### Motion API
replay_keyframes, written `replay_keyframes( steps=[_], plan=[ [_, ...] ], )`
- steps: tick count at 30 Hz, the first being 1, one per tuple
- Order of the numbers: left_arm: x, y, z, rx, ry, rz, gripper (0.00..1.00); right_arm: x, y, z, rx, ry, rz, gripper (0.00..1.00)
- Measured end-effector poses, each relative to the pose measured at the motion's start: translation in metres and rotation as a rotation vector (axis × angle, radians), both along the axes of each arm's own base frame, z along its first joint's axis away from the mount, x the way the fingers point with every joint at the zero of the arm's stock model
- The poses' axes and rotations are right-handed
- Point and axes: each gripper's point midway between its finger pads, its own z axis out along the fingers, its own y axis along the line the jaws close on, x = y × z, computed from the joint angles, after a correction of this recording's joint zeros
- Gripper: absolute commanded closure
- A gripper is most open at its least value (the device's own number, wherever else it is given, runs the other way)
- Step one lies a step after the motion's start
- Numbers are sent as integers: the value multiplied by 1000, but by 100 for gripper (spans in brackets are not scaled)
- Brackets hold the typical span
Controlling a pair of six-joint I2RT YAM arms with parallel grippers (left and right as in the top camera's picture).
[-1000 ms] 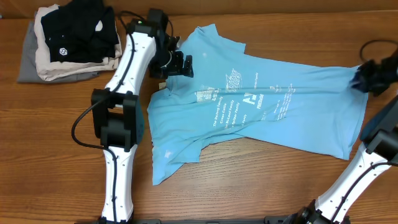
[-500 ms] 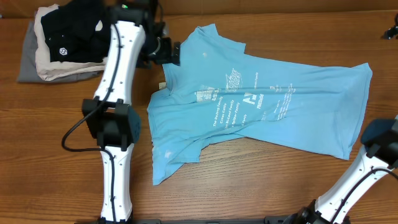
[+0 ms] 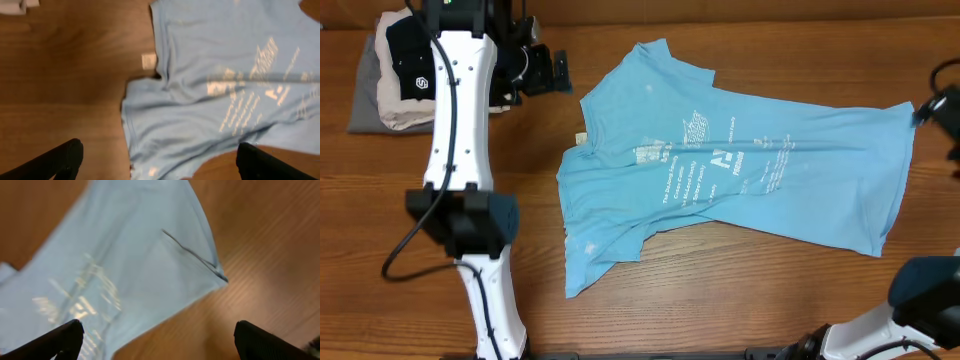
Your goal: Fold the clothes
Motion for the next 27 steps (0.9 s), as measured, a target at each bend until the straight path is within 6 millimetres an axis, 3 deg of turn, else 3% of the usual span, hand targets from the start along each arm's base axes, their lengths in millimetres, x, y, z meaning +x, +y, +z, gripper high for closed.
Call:
replay_keyframes(
  steps=[3, 6, 7, 10, 11, 16, 21, 27],
  plan=[
    [-31, -15, 8, -1, 32, -59, 0, 0, -6, -38, 13, 60, 6, 0],
    [-57, -31, -1, 0, 95, -128, 0, 0, -8, -70, 24, 101, 19, 7],
    [-63, -37, -9, 0, 122, -154, 0, 1, -9, -78, 23, 103, 23, 10],
    [-78, -56, -46, -3, 207, -228, 2, 8, -14, -97, 2, 80, 63, 35],
    [-84, -63, -60, -7, 235, -250, 3, 11, -15, -101, -5, 72, 56, 37],
    [-102, -99, -108, -47, 276, -352, 2, 19, -21, -128, -34, 37, 83, 36],
    [-116, -126, -134, -73, 274, -427, 3, 17, -20, -146, -36, 39, 101, 32],
    [-156, -125, -151, -33, 405, -470, 5, 17, -20, -148, -39, 38, 111, 25]
  ],
)
